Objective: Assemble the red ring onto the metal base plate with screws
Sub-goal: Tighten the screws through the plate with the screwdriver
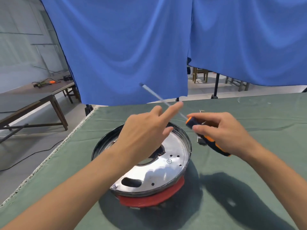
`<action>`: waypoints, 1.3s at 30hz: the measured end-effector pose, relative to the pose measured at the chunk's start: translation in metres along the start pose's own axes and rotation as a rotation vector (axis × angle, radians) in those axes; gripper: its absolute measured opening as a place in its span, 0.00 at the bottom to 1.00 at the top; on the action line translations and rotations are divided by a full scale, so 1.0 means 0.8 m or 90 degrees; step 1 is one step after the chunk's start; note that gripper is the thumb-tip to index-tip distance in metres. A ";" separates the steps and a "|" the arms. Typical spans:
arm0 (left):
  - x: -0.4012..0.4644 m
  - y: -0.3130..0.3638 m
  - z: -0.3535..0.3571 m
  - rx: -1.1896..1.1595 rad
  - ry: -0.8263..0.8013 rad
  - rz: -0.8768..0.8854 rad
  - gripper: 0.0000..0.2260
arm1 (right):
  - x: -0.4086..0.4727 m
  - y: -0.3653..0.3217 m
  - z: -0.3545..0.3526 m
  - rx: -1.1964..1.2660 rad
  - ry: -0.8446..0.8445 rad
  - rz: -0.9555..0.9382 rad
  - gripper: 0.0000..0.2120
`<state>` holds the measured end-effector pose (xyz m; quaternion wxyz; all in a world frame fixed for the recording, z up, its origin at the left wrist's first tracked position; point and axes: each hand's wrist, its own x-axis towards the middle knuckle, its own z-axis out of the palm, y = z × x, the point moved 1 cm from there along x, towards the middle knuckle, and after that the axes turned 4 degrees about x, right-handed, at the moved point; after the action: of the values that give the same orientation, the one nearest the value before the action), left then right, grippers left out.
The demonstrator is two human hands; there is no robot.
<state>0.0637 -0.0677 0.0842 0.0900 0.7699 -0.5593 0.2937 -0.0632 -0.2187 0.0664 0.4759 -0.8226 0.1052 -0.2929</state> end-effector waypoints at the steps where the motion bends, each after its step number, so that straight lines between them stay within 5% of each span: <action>1: 0.005 -0.002 -0.001 0.042 0.005 0.022 0.19 | -0.004 -0.009 0.004 0.012 -0.041 -0.009 0.15; 6: 0.008 -0.021 -0.008 0.132 -0.005 0.057 0.17 | -0.007 -0.025 0.001 0.054 -0.042 0.034 0.10; 9: -0.002 -0.037 -0.010 0.097 -0.039 -0.008 0.18 | -0.006 -0.032 -0.013 0.221 -0.022 0.071 0.16; 14: -0.019 -0.036 -0.013 -0.130 -0.010 -0.116 0.15 | 0.013 -0.065 0.026 0.414 0.097 0.005 0.13; 19: -0.036 -0.040 -0.025 -0.444 0.019 -0.120 0.11 | 0.045 -0.122 0.078 0.251 0.231 -0.130 0.09; 22: -0.067 -0.059 -0.025 -0.559 0.075 -0.237 0.06 | 0.056 -0.146 0.097 0.155 0.275 -0.222 0.08; 24: -0.088 -0.078 -0.017 -0.472 0.132 -0.330 0.05 | 0.059 -0.153 0.104 0.156 0.267 -0.231 0.08; 27: -0.112 -0.095 -0.001 -0.413 0.084 -0.423 0.10 | 0.061 -0.154 0.116 0.180 0.248 -0.208 0.10; 39: -0.137 -0.094 0.034 -0.458 -0.055 -0.454 0.13 | 0.059 -0.162 0.137 0.165 0.206 -0.221 0.07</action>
<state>0.1201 0.0351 0.0158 0.4207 0.8447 -0.3309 0.0011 0.0249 -0.0930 0.1529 0.4969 -0.7031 -0.0016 -0.5087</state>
